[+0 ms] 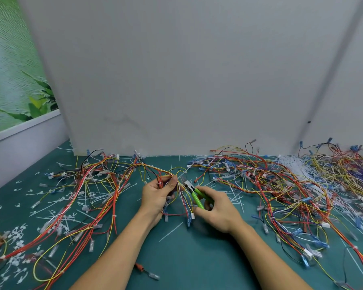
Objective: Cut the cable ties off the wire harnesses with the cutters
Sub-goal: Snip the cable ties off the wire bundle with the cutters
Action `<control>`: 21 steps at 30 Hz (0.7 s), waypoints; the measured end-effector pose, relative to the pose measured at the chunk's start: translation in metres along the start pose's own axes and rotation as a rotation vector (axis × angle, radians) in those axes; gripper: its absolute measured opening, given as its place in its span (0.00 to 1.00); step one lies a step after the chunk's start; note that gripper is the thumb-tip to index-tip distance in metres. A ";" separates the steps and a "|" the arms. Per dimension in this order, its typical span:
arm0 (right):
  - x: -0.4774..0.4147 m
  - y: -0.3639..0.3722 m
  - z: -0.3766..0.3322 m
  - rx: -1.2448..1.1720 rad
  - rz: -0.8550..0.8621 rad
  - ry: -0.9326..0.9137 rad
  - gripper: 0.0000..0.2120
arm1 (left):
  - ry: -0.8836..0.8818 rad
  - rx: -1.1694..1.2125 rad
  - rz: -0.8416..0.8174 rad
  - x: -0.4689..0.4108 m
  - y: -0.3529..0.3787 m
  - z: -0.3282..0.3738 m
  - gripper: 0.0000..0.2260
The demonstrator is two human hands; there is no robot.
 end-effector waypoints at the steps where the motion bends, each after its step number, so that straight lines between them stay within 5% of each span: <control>1: 0.000 0.000 -0.001 -0.028 -0.022 0.011 0.16 | 0.001 -0.009 -0.005 0.000 0.000 0.000 0.09; 15: -0.001 0.002 -0.007 -0.149 -0.278 0.105 0.08 | -0.047 0.003 -0.063 0.000 0.005 -0.005 0.06; 21: -0.001 0.002 -0.010 -0.190 -0.284 0.086 0.12 | -0.056 -0.014 -0.058 0.002 0.004 -0.004 0.09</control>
Point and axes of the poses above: each hand's wrist, its own x-axis away from the middle knuckle, its own y-axis out of the palm, z = x × y, the point moved 9 cm from there along -x, towards the middle knuckle, and after that the axes turned 1 degree about -x, right-handed, at the moved point
